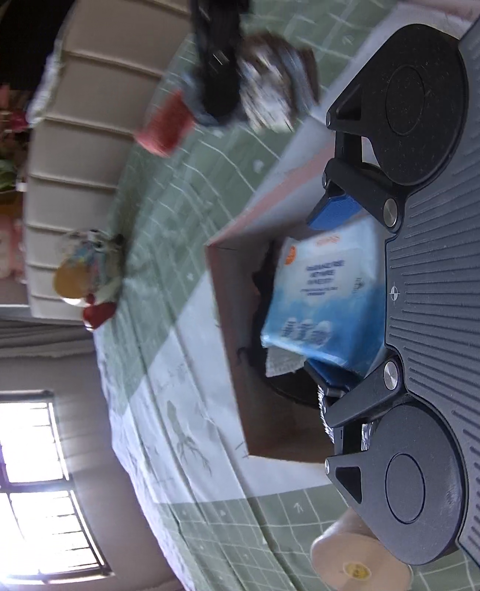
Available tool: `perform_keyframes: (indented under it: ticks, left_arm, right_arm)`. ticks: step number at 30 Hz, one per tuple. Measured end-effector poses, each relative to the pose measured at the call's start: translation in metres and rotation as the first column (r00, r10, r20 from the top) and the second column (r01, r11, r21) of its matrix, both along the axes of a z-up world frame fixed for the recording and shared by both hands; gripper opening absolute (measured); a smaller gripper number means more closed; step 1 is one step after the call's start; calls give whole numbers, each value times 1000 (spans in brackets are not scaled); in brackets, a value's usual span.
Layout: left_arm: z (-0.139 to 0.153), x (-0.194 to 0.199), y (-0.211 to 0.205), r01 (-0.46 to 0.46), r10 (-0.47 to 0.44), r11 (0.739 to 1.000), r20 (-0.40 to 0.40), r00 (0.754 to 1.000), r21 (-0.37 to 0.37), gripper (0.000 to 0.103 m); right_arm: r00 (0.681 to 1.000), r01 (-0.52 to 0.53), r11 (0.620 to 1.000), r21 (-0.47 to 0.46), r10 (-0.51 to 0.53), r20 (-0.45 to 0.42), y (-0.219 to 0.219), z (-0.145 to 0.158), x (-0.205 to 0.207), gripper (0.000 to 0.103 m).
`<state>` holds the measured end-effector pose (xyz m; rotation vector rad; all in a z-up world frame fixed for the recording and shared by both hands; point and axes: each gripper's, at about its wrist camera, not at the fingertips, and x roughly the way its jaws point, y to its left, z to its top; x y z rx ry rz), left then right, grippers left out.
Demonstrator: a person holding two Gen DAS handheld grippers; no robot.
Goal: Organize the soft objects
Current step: 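Drop wipes pack into the box with left tool while right lowers the hat in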
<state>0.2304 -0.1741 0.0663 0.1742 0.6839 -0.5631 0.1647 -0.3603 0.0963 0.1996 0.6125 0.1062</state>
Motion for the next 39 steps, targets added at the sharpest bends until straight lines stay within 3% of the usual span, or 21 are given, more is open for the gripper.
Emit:
perform_keyframes:
  ticks: [4,6,8,10,15,19,22,23,29,36,39]
  left_arm:
    - [28,-23,29,-57,62,996,89,994,-66,78]
    - [30,-28,41,-89,94,994,75,993,-68,73]
    - [22,-31,49,-101,103,993,29,994,-64,51]
    - [14,-34,55,-119,120,991,26,992,-53,38]
    - [4,-31,67,-120,123,988,15,992,-99,36]
    - [2,-25,59,-97,100,991,31,994,-91,36]
    - [-2,-19,52,-84,88,992,35,995,-98,36]
    - [-4,-18,49,-82,86,992,40,995,-95,36]
    - [-2,-15,51,-85,90,989,30,996,-120,36]
    - [14,-37,89,-130,138,970,23,990,-205,36]
    - [9,-42,96,-149,151,964,-10,989,-219,36]
  right_arm:
    - [999,-32,999,20,32,3,17,3,15,25]
    - [998,-57,998,39,57,-6,29,4,27,25]
    - [997,-77,996,39,78,-24,44,2,44,25]
    - [994,-85,996,30,87,-60,57,-5,62,25]
    - [970,-128,992,19,129,-206,86,-39,94,27]
    - [968,-119,993,-19,112,-224,91,-44,95,29]
    - [974,-127,992,-4,124,-190,81,-25,87,56]
    - [977,-127,992,-3,125,-170,78,-18,84,60]
    - [982,-130,991,-28,124,-145,77,-3,69,60]
    - [979,-149,989,2,147,-139,80,-7,56,60]
    - [965,-188,982,15,188,-182,92,-17,59,60]
